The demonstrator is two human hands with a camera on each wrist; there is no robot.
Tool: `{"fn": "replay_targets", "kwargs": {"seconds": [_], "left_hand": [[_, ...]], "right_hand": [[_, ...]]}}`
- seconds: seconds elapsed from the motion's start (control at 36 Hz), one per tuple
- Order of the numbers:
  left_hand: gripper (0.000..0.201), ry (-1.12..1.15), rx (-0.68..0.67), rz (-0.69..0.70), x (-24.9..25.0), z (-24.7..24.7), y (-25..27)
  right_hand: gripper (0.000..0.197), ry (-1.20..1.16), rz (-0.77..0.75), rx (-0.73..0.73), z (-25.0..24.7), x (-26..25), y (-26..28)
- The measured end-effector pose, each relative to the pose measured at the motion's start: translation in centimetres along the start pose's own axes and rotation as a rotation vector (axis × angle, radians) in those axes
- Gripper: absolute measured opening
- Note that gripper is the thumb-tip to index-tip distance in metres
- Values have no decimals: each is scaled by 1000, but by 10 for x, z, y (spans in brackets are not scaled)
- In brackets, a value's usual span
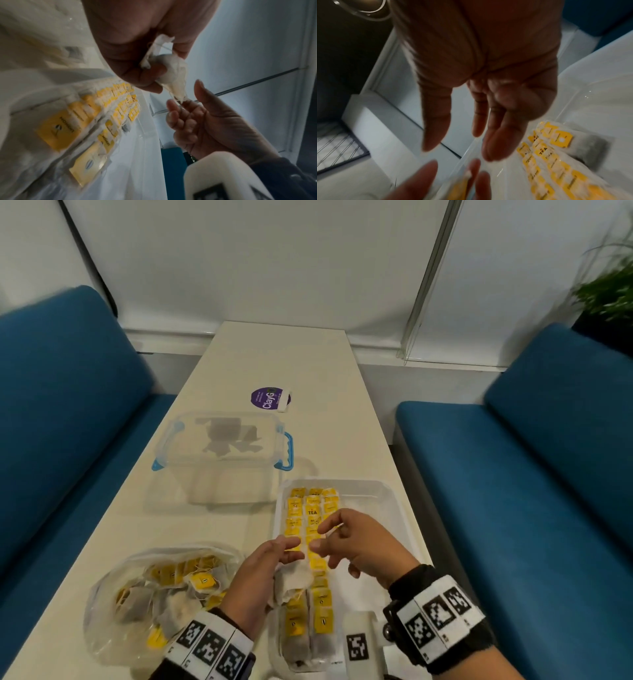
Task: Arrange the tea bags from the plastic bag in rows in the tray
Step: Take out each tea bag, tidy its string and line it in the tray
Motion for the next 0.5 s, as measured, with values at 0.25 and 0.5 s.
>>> {"fn": "replay_targets", "kwargs": {"seconds": [0.25, 0.5], "left_hand": [[29, -29, -34, 18, 2, -9, 15], [15, -99, -105, -10, -3, -20, 19]], "right_hand": [[26, -59, -51, -13, 41, 2, 19], [22, -165, -116, 183, 36, 2, 22]]}}
Point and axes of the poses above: each hand's wrist, its own y-axis away from the middle knuckle, its own z-axis out of the palm, x = y × z, the point moved 5 cm from there along -y, towards the middle knuckle, and after that the axes turned 10 degrees about y, right-handed, at the moved point
